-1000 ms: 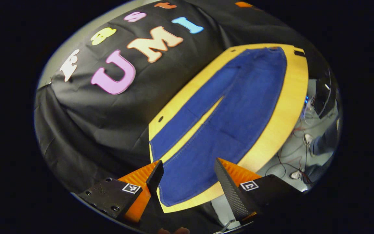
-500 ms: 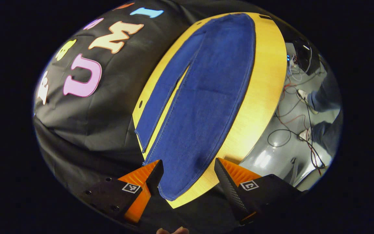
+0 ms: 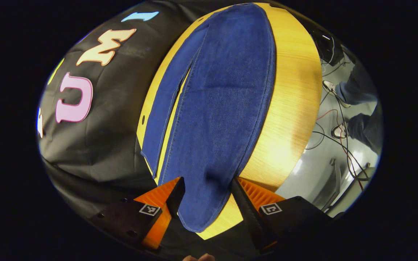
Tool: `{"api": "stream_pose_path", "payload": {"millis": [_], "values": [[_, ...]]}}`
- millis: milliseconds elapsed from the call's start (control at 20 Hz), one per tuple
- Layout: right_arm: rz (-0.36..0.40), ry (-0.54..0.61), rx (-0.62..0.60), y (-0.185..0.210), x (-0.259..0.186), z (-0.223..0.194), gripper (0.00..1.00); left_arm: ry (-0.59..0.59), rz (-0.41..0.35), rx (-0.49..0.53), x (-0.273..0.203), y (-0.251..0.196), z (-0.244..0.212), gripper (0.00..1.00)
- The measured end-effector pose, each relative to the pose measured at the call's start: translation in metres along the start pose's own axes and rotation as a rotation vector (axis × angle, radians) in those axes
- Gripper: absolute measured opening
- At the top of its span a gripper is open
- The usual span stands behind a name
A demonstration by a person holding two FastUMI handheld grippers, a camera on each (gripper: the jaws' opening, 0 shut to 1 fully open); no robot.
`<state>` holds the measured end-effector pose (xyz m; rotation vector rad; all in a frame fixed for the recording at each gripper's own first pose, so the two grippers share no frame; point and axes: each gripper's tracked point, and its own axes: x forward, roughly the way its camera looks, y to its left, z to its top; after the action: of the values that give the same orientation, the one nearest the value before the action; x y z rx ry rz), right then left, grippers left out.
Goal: Grasp the waist and the cuffs of the jeans and fold them to make the two legs overlap; first hold the waist and fold one-third of the jeans toward the cuffs, then hold the cuffs and fold the remaining one-third in the same direction to finish folding.
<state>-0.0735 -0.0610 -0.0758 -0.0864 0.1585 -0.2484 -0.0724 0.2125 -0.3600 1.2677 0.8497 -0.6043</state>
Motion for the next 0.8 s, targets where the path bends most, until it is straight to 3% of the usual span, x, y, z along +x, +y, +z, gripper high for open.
{"api": "stream_pose_path", "payload": {"millis": [100,150,300,500,800], "values": [[0.002,0.005,-0.007,0.004,0.000,-0.003,0.98,0.002,-0.041,0.013,0.010,-0.001,0.002,0.86],[0.006,0.006,-0.009,0.007,0.000,-0.004,0.98,0.012,-0.089,-0.001,0.014,-0.008,-0.001,0.80],[0.019,0.009,-0.029,0.011,-0.001,-0.009,0.98,0.028,-0.115,0.012,0.019,-0.014,0.000,0.16],[0.066,0.019,-0.109,0.008,0.006,-0.020,0.98,0.036,-0.096,-0.037,0.019,-0.014,0.000,0.01],[0.182,0.125,-0.422,-0.016,0.023,-0.085,0.99,0.049,-0.100,-0.099,0.018,-0.012,0.001,0.00]]}}
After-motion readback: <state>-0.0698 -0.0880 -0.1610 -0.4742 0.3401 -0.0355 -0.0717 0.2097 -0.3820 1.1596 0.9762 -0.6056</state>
